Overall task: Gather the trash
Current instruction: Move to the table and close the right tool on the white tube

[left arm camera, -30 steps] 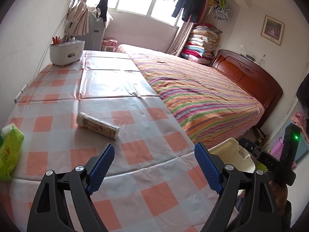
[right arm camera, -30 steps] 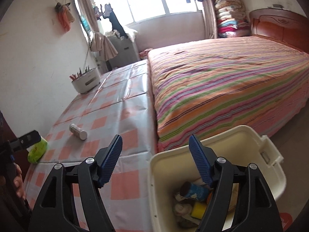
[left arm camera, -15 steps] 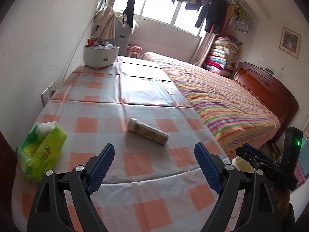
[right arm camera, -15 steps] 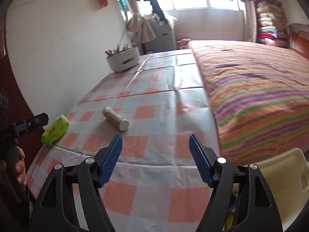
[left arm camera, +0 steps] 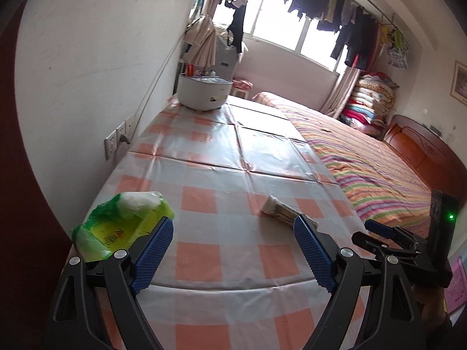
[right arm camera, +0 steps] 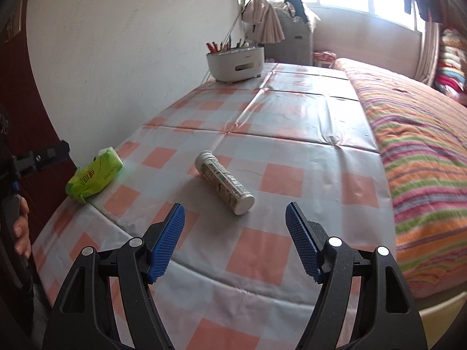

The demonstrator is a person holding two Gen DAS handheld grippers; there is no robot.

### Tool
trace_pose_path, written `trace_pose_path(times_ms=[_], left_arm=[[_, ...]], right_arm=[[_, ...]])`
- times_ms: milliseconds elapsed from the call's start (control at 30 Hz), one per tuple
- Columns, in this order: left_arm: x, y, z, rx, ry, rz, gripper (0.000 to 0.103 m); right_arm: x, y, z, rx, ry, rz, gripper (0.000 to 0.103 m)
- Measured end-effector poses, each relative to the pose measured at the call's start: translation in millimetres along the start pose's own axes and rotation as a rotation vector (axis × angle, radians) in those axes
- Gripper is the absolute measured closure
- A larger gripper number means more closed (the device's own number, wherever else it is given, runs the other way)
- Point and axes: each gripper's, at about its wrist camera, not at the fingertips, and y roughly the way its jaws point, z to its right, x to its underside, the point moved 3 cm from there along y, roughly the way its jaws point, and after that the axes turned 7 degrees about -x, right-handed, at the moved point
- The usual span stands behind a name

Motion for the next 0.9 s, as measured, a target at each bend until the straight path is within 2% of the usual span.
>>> trace_pose_path(times_ms=[167,433,900], left_arm=[[-7.7,5.0,-22.1,-0.033,-0.055,0.004,0.021],[-11.4,15.1,-43.2,-0.07,-0.087,-0.018,0.021],[-14.8,39.1,-74.4,-0.111,-0.137,-0.1,0.021]], right_arm=[[-9.8,30.7,-6.9,-0.002,-0.062,-0.065,0.032],[-28.3,70.5,-22.5,0.011,-0.172,-0.138,0.032],[-29.7,128.6,-25.5,0.08,-0.297,-0.264,0.032]])
